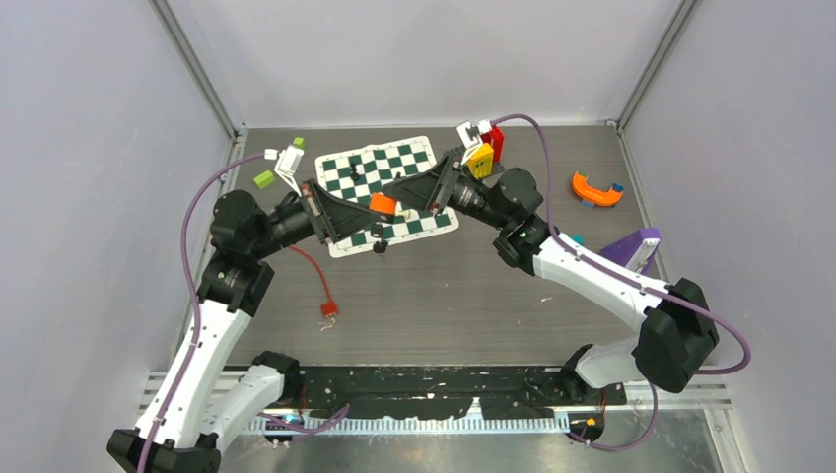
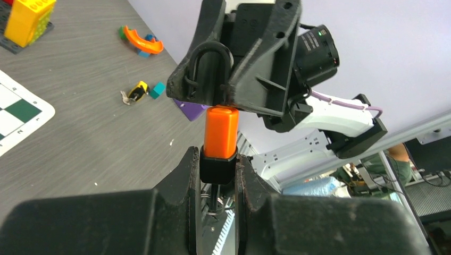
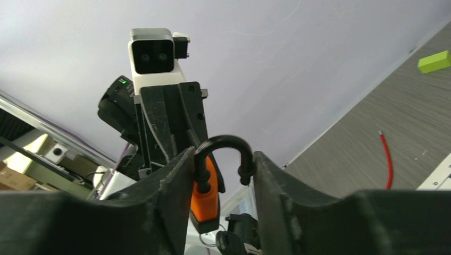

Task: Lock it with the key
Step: Lock the lock.

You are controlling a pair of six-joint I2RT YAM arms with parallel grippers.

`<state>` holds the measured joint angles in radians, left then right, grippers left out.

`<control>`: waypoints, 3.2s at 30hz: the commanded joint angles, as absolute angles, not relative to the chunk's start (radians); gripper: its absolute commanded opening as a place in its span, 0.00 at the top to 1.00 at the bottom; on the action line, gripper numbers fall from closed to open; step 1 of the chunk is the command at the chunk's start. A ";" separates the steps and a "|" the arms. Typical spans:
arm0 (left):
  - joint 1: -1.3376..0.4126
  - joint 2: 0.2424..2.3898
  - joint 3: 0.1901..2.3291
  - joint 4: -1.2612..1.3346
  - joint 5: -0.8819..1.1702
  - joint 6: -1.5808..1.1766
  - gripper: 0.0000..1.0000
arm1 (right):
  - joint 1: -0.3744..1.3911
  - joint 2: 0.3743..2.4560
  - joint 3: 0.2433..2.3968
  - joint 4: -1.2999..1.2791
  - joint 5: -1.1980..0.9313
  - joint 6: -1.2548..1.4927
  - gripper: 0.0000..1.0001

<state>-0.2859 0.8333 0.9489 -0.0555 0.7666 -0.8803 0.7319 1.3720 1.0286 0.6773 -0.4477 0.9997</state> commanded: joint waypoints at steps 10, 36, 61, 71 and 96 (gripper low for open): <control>-0.286 0.864 0.979 -0.014 0.824 -0.909 0.83 | 0.731 1.345 1.058 0.807 -0.509 1.024 0.93; -0.290 0.852 0.839 0.325 0.819 -1.043 0.25 | 0.804 1.373 0.996 0.972 -0.288 1.109 0.95; -0.316 0.912 0.795 0.680 0.827 -1.488 0.63 | 0.804 1.479 0.948 1.257 -0.374 1.186 0.95; -0.316 0.941 0.768 0.836 0.815 -1.606 0.79 | 0.806 1.504 0.927 1.293 -0.370 1.182 0.95; -0.316 0.919 0.757 0.795 0.825 -1.570 0.59 | 0.808 1.538 0.891 1.426 -0.256 1.179 0.95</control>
<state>-0.3111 0.9539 0.7422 0.7418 0.8303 -1.6028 0.8082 1.5661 0.9073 1.4296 -0.3027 1.2282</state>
